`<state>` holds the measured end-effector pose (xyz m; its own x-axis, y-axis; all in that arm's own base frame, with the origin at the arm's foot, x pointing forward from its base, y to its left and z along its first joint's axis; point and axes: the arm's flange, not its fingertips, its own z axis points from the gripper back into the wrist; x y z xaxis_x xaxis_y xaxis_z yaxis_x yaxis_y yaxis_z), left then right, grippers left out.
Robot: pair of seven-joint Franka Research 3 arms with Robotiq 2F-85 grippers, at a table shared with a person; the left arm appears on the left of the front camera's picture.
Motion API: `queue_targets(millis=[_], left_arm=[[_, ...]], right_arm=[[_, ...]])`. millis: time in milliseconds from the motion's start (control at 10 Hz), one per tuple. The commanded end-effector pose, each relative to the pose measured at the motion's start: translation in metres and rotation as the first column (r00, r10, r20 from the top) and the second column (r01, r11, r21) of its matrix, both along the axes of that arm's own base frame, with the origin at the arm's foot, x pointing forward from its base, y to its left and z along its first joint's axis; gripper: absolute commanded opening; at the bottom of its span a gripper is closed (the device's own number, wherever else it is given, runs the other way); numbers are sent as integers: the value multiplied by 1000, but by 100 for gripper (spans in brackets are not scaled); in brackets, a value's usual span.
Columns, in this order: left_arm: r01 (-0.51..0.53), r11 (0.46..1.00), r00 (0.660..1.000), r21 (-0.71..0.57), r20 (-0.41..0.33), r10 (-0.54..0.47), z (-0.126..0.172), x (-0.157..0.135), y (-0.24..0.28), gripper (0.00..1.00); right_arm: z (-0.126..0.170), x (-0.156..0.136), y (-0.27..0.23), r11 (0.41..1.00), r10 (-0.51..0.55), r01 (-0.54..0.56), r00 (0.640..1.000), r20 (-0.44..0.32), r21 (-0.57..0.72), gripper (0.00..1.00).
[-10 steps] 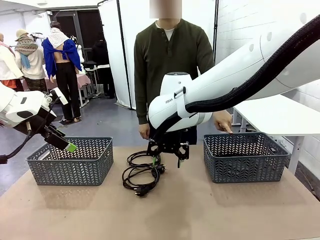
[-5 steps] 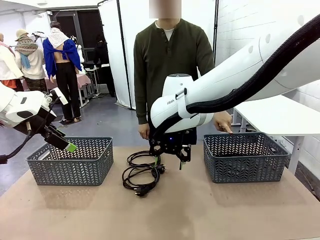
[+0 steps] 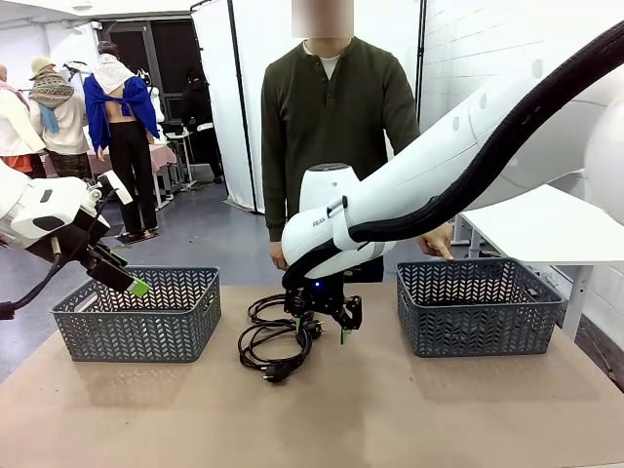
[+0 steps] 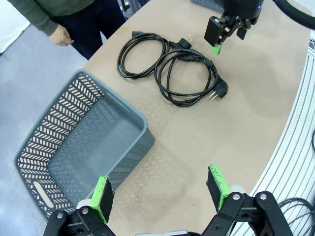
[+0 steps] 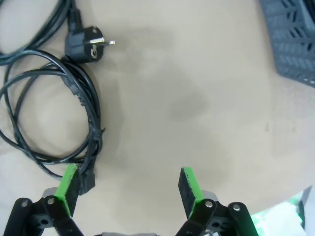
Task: Organize the cables according to human instructions.
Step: Pick up a bundle of cables and place it in the basket indicated by the human.
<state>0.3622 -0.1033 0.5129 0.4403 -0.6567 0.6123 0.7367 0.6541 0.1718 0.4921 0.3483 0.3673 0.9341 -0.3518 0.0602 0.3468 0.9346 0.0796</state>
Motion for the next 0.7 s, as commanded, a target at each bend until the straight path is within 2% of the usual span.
queue_targets(millis=[0,600], left_arm=[[-4,1000,1000,-5,-2,4,0,1,2,100],[-4,1000,1000,-5,-2,4,0,1,2,100]], right_arm=[[-6,11,14,998,-27,27,1000,6,-54,100],[-30,20,32,995,-19,20,1000,15,-99,100]])
